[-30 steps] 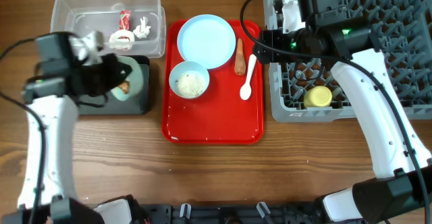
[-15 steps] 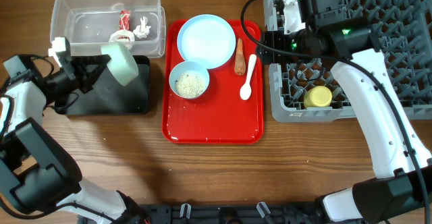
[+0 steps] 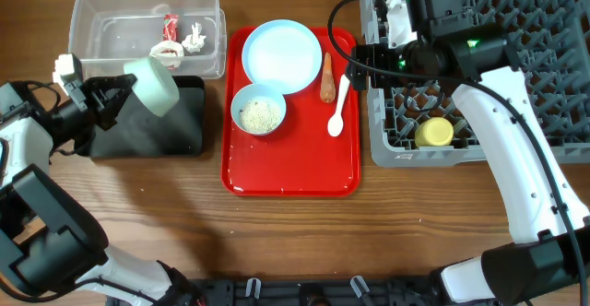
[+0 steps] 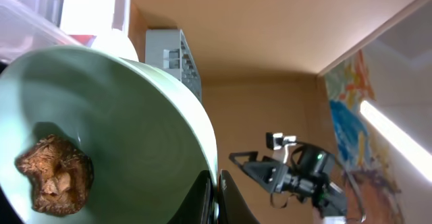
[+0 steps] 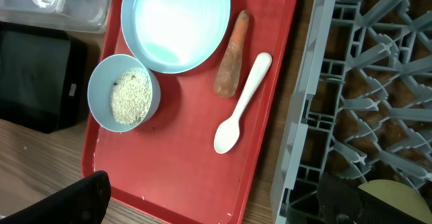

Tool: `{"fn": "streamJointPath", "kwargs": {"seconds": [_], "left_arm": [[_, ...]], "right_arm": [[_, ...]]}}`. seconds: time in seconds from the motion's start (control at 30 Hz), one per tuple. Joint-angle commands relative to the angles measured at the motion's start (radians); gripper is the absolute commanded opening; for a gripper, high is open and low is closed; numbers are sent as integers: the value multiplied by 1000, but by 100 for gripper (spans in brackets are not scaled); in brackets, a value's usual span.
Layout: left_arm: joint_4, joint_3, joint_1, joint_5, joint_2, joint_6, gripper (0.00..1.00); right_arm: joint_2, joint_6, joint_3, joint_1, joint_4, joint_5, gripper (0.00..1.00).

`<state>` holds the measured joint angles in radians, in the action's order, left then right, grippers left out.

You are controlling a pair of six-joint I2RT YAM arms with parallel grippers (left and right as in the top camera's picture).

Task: Sort waste into correct bins and load items into the dishwasher rack
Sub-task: 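Tip the green bowl over the black tray to dump the food, then set the empty green bowl back on the red tray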

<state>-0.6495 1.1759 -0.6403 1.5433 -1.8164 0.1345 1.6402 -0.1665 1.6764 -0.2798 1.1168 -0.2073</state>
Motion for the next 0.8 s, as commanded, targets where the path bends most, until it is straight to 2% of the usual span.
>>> {"fn": "streamJointPath", "kwargs": {"seconds": [0.0,0.13,0.33,0.43,0.5,0.6,0.67,0.73,0.77], "left_arm": [[-36,12,-25,34,-5,64,4],[-38,12,-24,34,-5,132,4],[-12,12,-11,29,6,130,4],[-12,12,57,21,100,78,4],[-12,12,132,-83,220,78,4],[-21,12,289,-332,415,51,4],[-67,12,473,-573,533,-27,4],[-117,12,679,-840,588,-80,4],[-129,12,756,-922,590,-82,4]], "right_arm": [[17,10,-3,3,3,17,100],[17,10,-3,3,6,21,100],[17,10,-3,3,6,28,100],[17,11,-3,3,6,28,100],[17,10,-3,3,6,28,100],[17,10,-3,3,4,35,100],[17,10,-3,3,-10,35,100],[17,9,-3,5,-43,39,100],[17,9,-3,9,-56,40,100]]}}
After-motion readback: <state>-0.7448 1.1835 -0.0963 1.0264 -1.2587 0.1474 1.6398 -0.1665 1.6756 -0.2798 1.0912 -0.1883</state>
